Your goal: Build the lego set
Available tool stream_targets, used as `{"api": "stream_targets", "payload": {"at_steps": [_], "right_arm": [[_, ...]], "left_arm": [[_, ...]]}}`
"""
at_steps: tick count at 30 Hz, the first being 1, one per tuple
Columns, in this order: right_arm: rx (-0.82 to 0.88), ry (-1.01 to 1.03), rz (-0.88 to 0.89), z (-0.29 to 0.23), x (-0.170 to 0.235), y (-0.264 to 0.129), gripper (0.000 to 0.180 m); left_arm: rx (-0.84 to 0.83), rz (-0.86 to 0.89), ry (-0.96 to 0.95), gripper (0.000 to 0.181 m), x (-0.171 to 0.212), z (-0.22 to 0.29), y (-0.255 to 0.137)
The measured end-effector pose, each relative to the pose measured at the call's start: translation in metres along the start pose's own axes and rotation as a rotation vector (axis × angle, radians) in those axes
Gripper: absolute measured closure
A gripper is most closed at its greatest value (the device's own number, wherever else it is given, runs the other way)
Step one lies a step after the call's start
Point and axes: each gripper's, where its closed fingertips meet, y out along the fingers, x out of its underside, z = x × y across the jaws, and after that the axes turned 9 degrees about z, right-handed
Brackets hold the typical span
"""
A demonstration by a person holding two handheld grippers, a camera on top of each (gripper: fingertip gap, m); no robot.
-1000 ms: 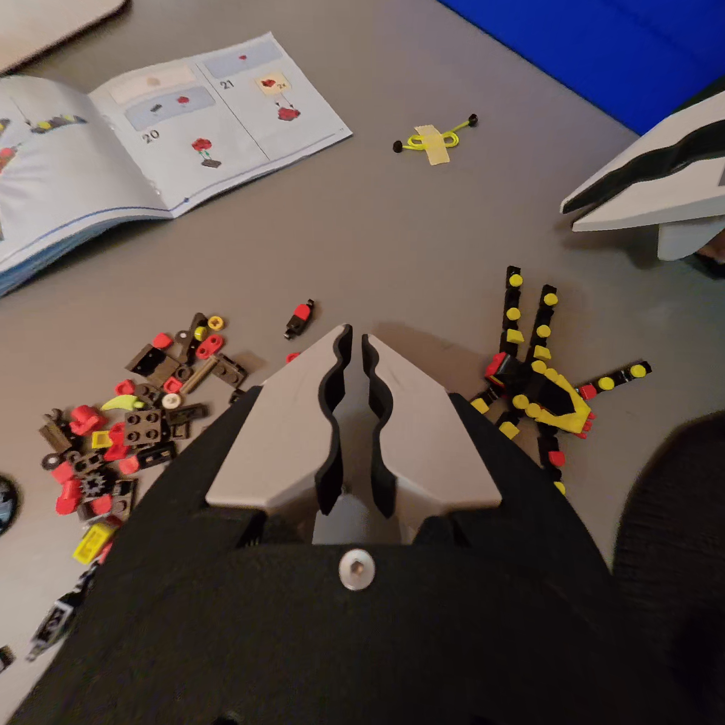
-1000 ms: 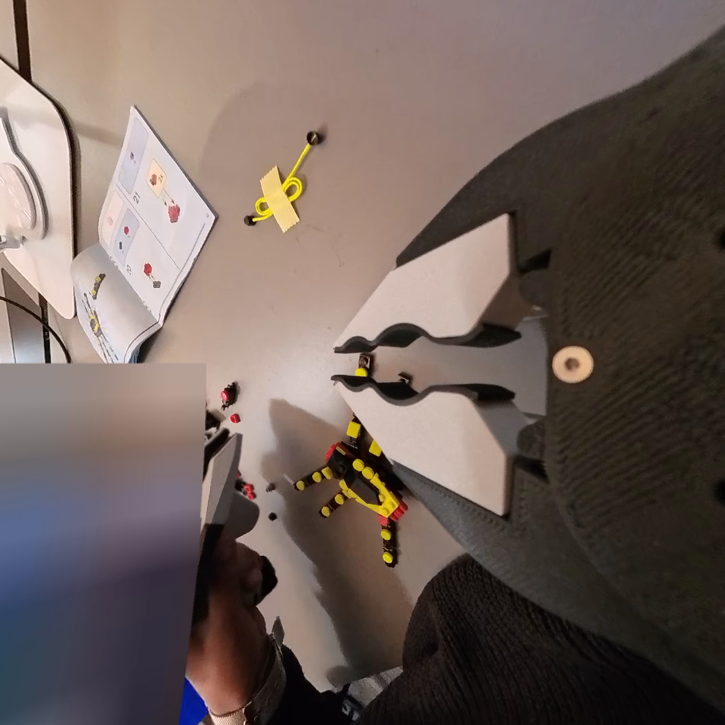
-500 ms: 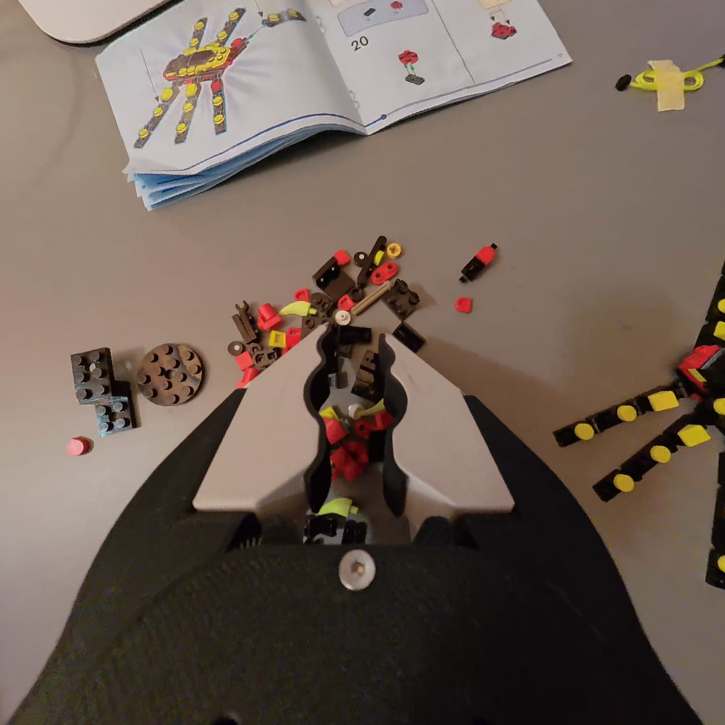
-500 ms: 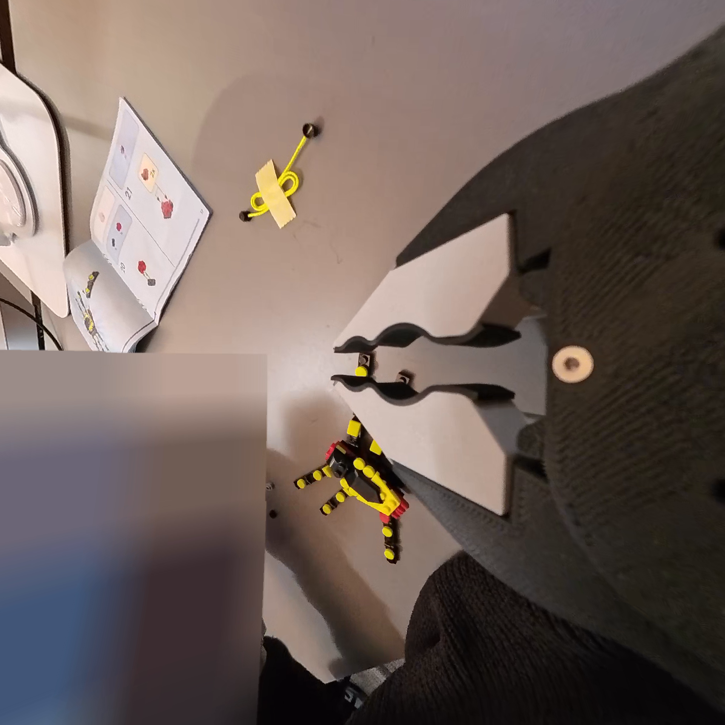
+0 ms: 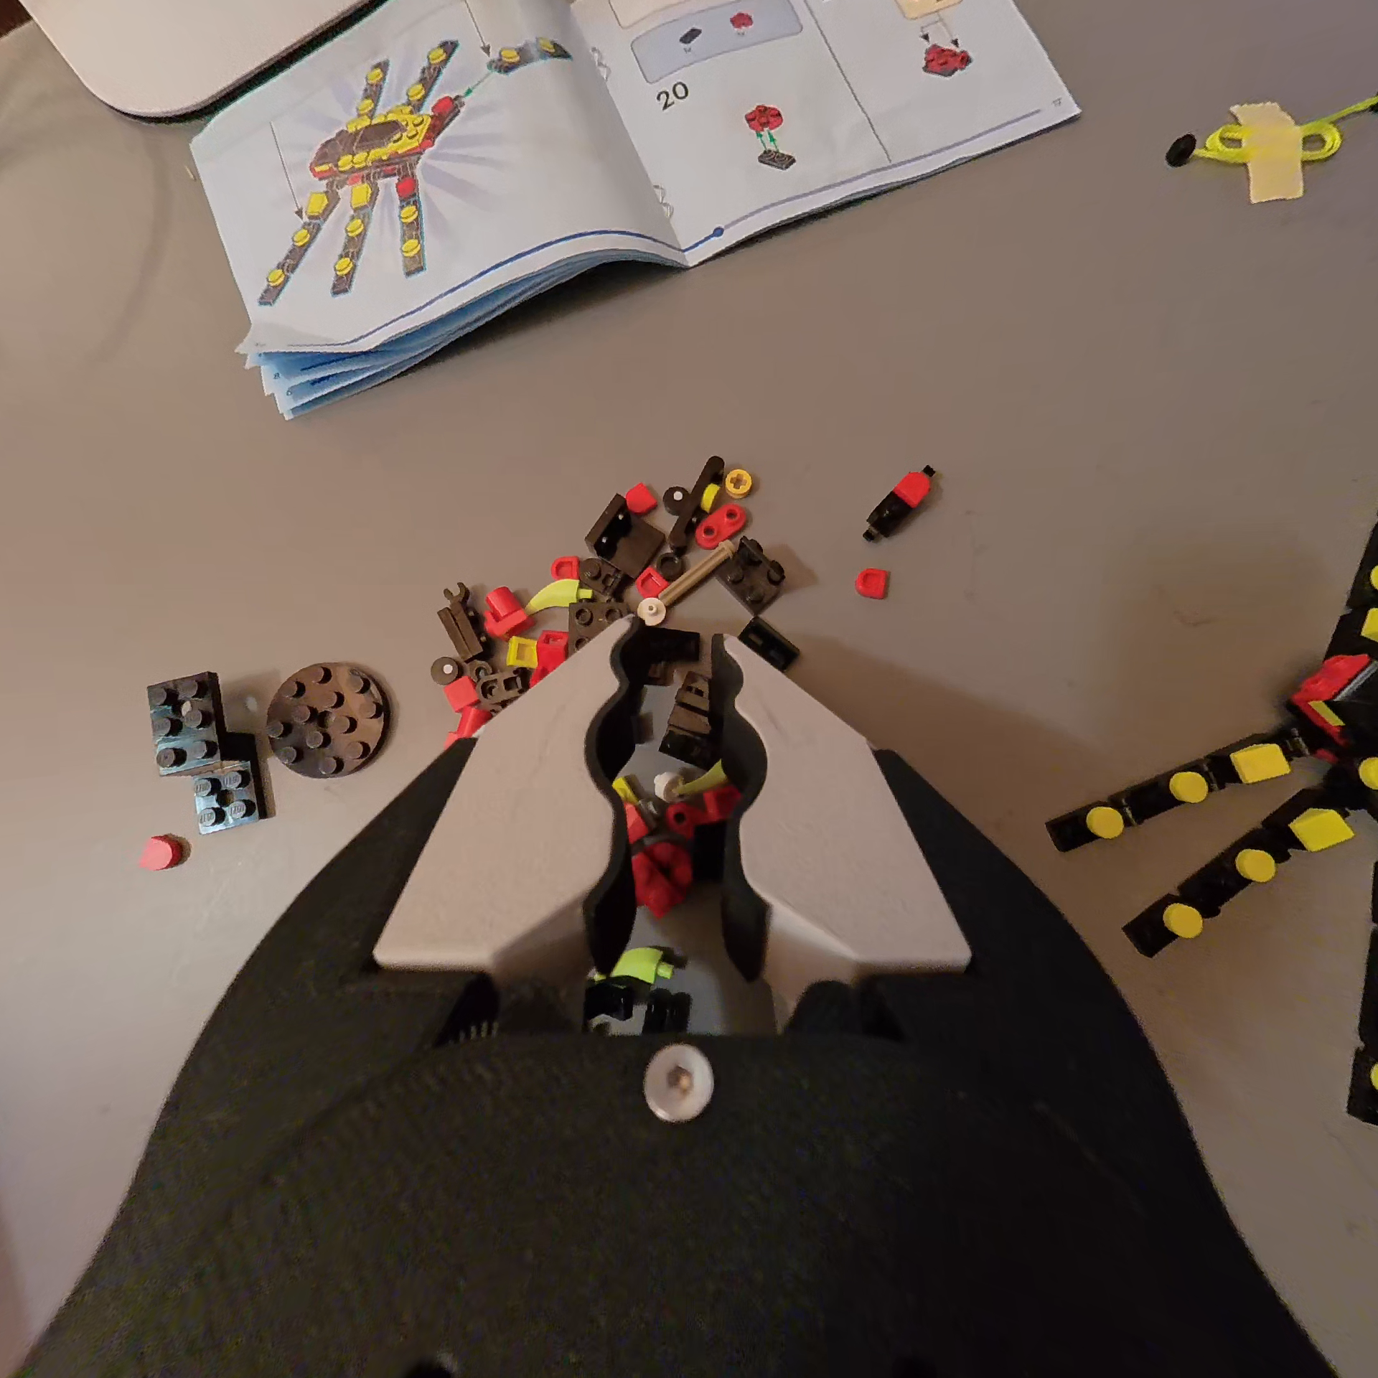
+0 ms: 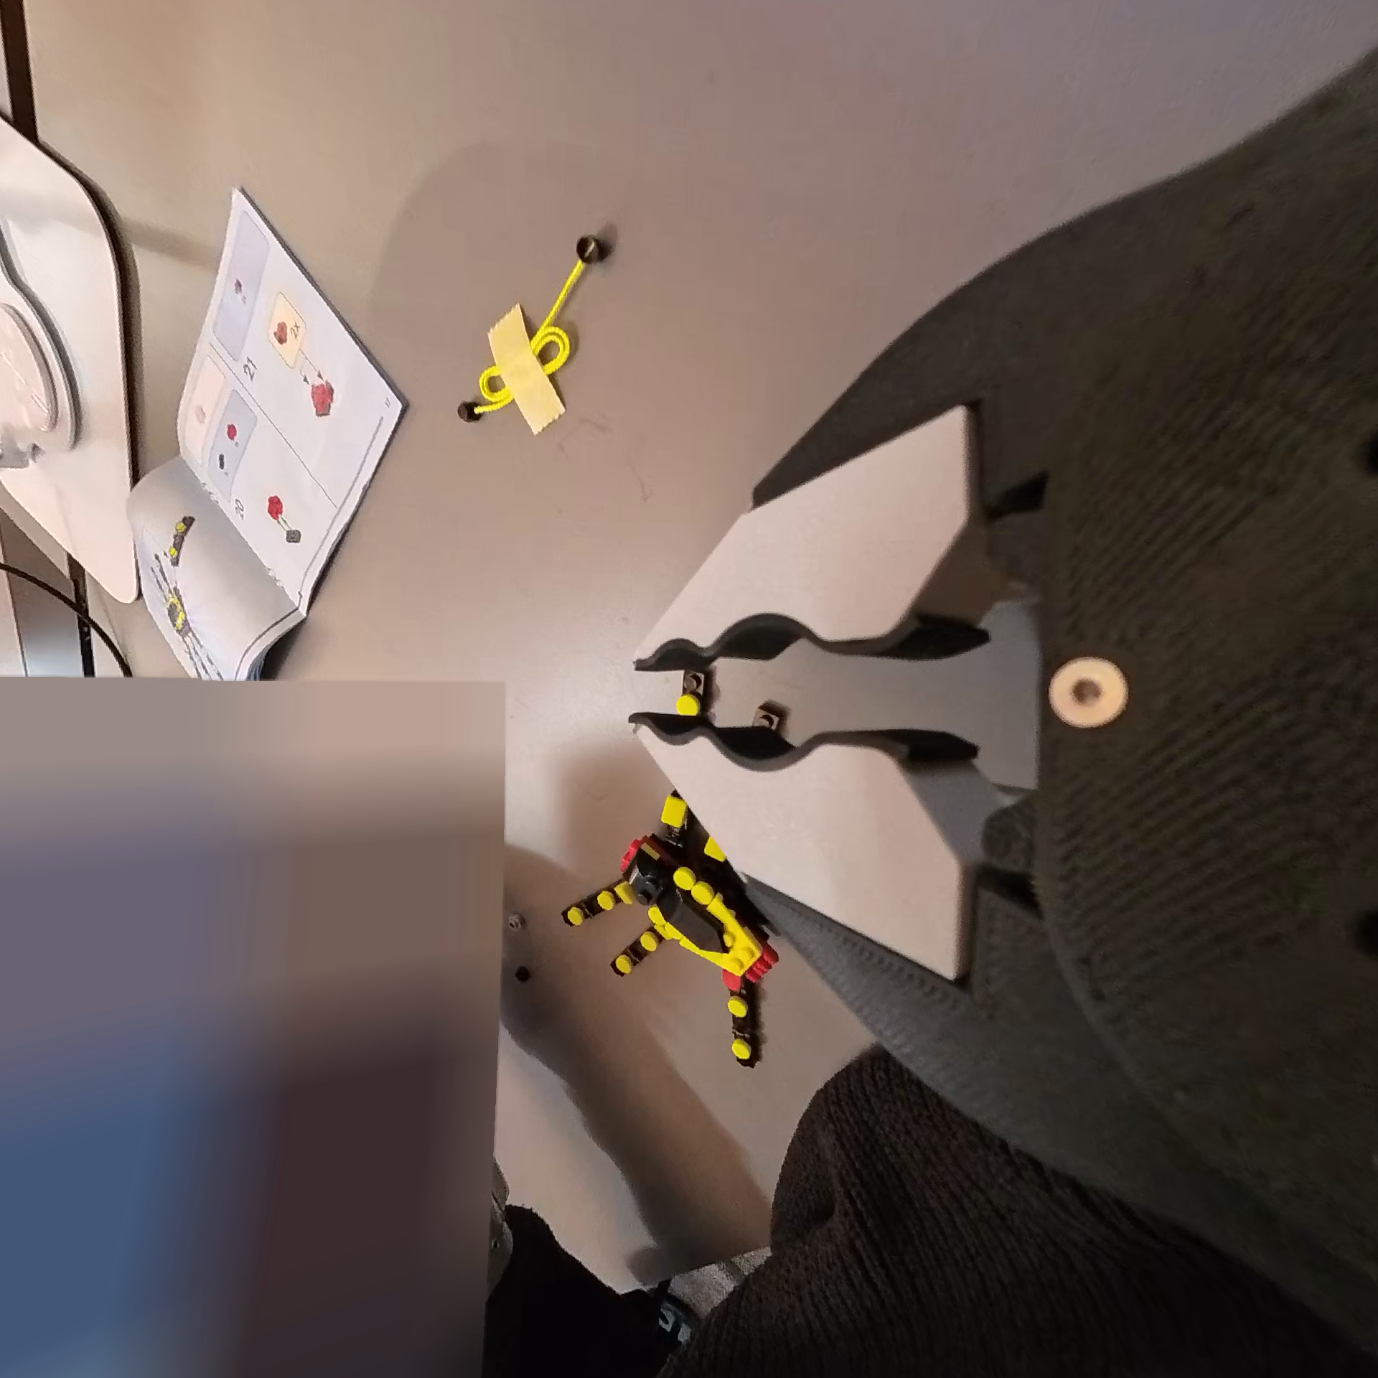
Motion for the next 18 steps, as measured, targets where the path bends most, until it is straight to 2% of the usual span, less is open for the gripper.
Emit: {"api": "stream_targets", "payload": {"at_steps": [5,11,18], "right_arm": [[-0.001,0.001,-0.001,0.0000,0.0002,0.0002,0.170],[-0.001,0.002,-0.001,0.0002,0.0003,0.0002,0.170],[-0.001,0.000,-0.001,0.0000,0.0002,0.0003,0.170]], "left_arm": [[-0.010,-0.028,0.001,0.164,0.0071,-0.0019,0.0034],[-0.020,-0.010,0.006,0.174,0.0037,-0.0032,0.0022],[0.011,0.016,0.019,0.169,-0.0013,0.0054,0.0036]]}}
